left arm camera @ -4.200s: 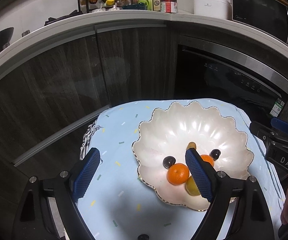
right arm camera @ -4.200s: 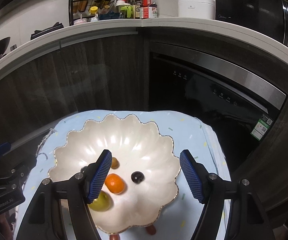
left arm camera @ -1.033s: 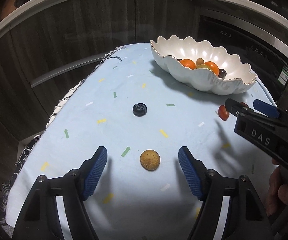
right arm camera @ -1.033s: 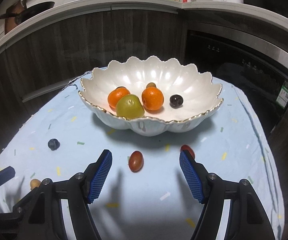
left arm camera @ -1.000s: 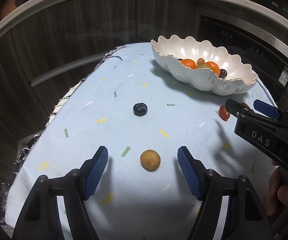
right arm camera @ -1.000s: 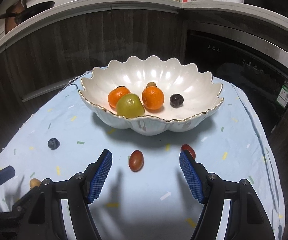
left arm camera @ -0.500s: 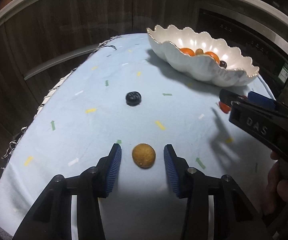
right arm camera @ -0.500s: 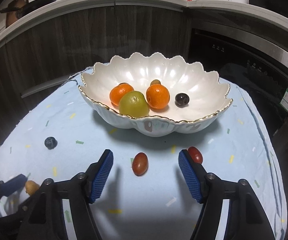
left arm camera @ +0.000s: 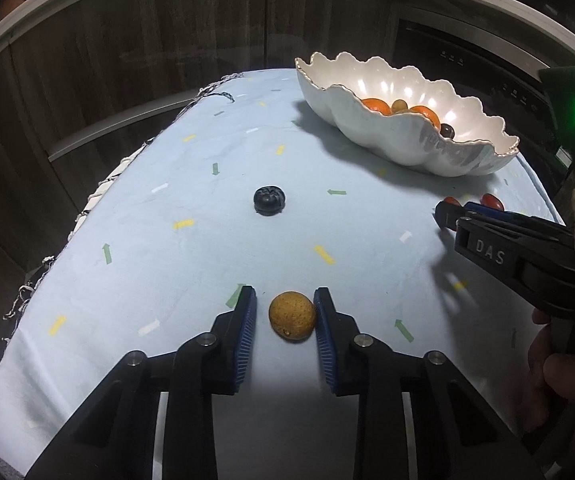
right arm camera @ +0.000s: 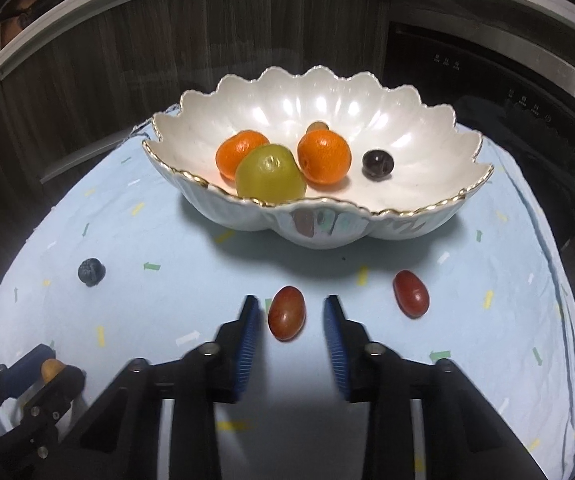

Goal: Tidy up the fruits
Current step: 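Grasp the brown round fruit with the left tool while the right tool grasps a red grape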

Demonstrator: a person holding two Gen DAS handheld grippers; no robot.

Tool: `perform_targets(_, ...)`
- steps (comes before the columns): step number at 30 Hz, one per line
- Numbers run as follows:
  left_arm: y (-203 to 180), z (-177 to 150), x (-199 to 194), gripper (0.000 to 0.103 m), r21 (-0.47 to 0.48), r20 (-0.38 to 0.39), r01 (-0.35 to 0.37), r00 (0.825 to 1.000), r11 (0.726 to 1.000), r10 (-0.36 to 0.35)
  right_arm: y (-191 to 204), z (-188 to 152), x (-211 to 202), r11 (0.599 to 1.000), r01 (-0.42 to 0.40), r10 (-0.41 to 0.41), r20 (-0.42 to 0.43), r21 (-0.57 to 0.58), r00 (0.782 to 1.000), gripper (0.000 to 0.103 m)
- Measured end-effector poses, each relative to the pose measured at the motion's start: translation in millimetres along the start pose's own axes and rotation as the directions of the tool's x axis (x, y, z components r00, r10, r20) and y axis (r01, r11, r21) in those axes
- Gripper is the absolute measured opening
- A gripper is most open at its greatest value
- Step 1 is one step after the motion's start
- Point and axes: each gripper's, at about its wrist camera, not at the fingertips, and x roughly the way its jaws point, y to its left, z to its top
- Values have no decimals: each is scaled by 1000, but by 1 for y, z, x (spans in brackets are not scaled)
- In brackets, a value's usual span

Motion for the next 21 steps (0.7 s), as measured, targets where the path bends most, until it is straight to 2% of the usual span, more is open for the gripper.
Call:
perform_targets(4,0,0,0,23,3,-2,12,1000,1000,-12,-4,0,4,1000,-20,21,-18,22,1000,26)
perform_targets(7,0,0,0,23,3,-5,14,1000,1000,-14,-4,-1,3,999,-33,33,-14,22,999,19)
perform_targets(21,0,7,-7,23,9,10,13,1000,1000,-13,-5,-5,-12,999,-36,36,6,27,999,19)
